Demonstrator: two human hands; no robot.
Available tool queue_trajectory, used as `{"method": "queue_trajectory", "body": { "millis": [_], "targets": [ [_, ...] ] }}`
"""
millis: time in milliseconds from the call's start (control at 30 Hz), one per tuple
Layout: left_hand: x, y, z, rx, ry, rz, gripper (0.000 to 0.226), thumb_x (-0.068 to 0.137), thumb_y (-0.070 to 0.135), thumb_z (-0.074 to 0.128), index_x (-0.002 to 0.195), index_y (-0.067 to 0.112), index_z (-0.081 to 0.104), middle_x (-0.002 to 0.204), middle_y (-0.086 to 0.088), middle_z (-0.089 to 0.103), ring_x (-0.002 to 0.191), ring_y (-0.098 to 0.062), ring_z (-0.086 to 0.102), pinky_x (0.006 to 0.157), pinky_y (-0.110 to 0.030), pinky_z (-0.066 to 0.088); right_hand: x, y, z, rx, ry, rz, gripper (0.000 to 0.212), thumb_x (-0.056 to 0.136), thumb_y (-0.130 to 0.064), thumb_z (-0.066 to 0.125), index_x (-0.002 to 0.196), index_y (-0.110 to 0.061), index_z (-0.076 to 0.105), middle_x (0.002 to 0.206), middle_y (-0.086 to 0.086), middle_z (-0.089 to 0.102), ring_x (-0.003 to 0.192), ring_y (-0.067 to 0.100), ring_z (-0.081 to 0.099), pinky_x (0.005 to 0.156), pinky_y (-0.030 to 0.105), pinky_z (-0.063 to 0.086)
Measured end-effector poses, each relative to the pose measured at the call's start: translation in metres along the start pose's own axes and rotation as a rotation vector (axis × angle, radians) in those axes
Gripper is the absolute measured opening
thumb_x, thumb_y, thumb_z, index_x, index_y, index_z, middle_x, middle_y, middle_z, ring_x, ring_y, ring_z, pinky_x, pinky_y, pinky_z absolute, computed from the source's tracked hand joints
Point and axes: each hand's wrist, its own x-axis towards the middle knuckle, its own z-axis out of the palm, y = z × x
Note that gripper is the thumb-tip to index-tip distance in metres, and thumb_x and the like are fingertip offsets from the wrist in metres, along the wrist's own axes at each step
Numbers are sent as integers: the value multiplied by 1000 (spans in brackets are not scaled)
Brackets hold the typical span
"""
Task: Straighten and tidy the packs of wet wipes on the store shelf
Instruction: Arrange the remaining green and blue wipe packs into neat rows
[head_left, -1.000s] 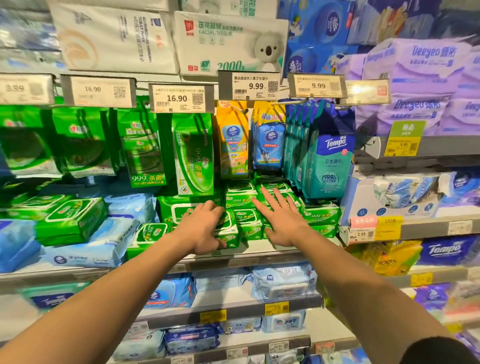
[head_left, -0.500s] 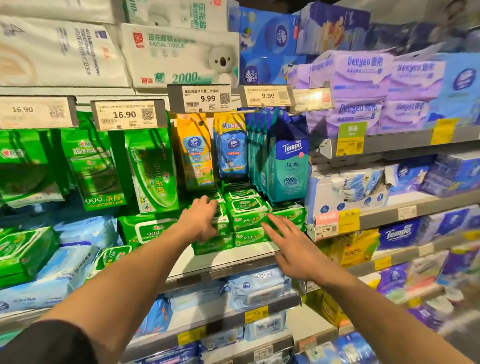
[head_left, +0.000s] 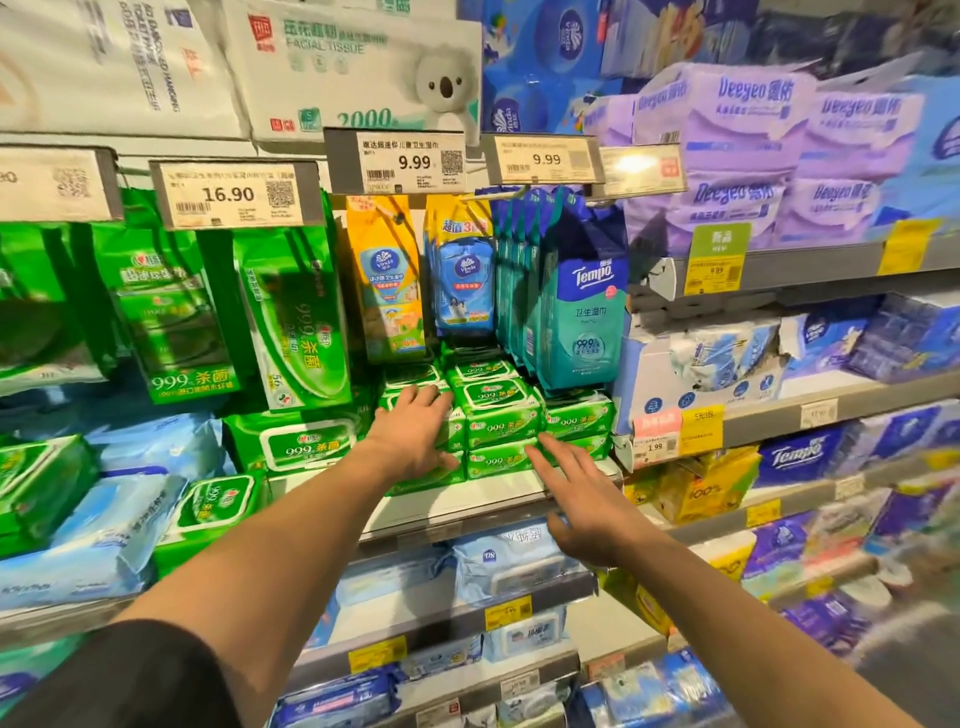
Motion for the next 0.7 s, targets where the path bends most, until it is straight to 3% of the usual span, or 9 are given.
{"method": "queue_trajectory", "body": {
  "millis": [100, 167, 300, 500, 600, 700],
  "targets": [
    [-1, 3, 4, 93, -39, -4, 113, 73, 59, 72, 153, 28, -2, 163, 6, -3, 149, -31, -3, 110, -71, 12, 3, -7, 0, 8, -7, -11, 85, 88, -20, 44, 153, -32, -9, 161, -11, -17, 147, 17, -13, 120, 43, 9],
    [-2, 9, 7, 121, -23, 9, 112, 76, 57, 70, 152, 32, -8, 162, 9, -5, 149, -32, -3, 109, -73, 11, 4, -10, 0, 4, 1, -23, 84, 89, -21, 44, 153, -32, -8, 161, -12, -17, 147, 17, -13, 120, 42, 8],
    [-2, 12, 11, 98, 6, 27, 100, 85, 45, 67, 152, 32, -6, 163, 9, -2, 149, -33, 1, 111, -71, 14, 7, -15, -1, 20, 19, -24, 84, 89, -21, 45, 154, -32, -6, 161, -12, -16, 148, 17, -13, 119, 42, 8],
    [-5, 9, 11, 28, 44, 62, 99, 83, 45, 68, 153, 31, -1, 163, 8, 2, 149, -30, 4, 111, -70, 13, 14, -21, 18, 8, -11, -34, 85, 91, -23, 49, 154, -31, -8, 161, -10, -16, 148, 20, -11, 120, 41, 9],
    [-17, 4, 7, -92, 156, 85, 98, 79, 47, 70, 153, 29, 8, 162, 8, 6, 150, -21, 4, 113, -69, 8, 19, -29, 21, -4, -37, -44, 89, 90, -27, 51, 152, -33, -12, 160, -11, -18, 148, 20, -12, 121, 41, 10],
    [-38, -15, 11, -25, 275, 187, 91, 81, 51, 66, 152, 24, 16, 162, 4, 9, 150, -21, 3, 116, -63, 11, 29, -44, 18, -53, -53, -75, 95, 85, -38, 57, 153, -30, -9, 161, -4, -9, 146, 25, -4, 118, 42, 18]
  ]
}}
